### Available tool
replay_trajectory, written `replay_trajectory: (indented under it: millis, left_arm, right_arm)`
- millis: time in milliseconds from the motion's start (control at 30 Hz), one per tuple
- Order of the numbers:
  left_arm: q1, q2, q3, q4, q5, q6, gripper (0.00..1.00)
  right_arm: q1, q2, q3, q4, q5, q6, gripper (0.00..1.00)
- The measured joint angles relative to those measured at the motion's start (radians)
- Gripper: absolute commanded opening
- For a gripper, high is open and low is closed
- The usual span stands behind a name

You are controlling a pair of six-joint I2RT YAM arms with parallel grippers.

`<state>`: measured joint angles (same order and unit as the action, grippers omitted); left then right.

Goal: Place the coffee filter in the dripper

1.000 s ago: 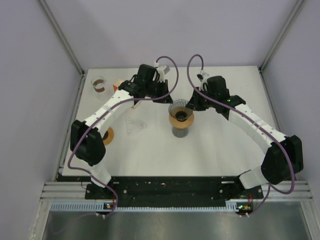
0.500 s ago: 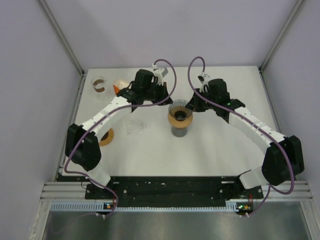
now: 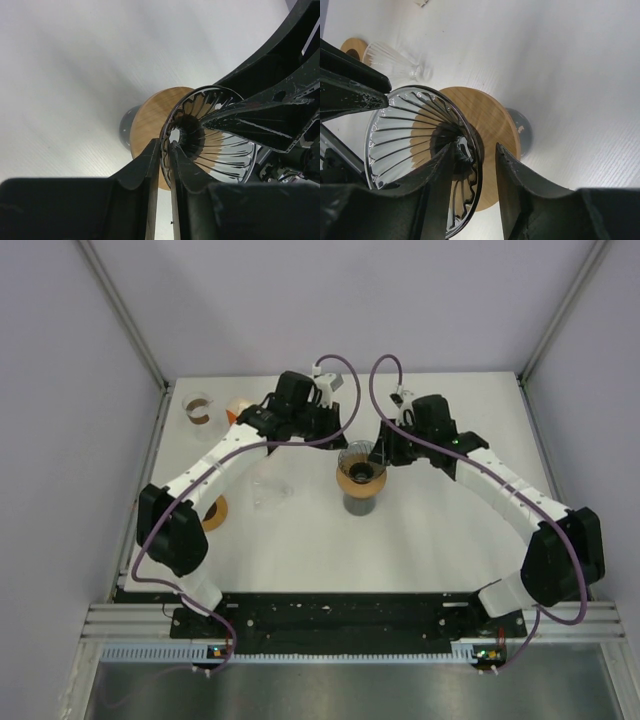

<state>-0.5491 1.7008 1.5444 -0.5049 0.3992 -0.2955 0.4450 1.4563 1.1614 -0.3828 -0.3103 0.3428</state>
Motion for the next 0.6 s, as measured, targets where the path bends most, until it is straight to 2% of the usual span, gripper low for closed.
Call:
replay_trajectory:
  millis: [200,333,433,600]
  left_arm:
    - [0.0,0.022,0.108,-0.077,-0.004,0.008,0.27]
    - [0.01,0.023,0.137,-0.09,-0.019,0.008,0.39]
    - [0.038,0.023,0.14,-0.108,-0.035,0.01,0.48]
    - [0.134,0.018,0.14,-0.126,-0.091,0.017,0.48]
  right_arm:
    - [0.002,0.006,0.085,-0.04,-0.002,-0.016,0.52]
    - [0.002,0.007,0.141,-0.066,0.002,-0.035,0.61]
    - [0.002,0.006,0.184,-0.091,0.018,-0.056,0.63]
    - [0.003,-0.021,0.202,-0.112,0.078,-0.085,0.61]
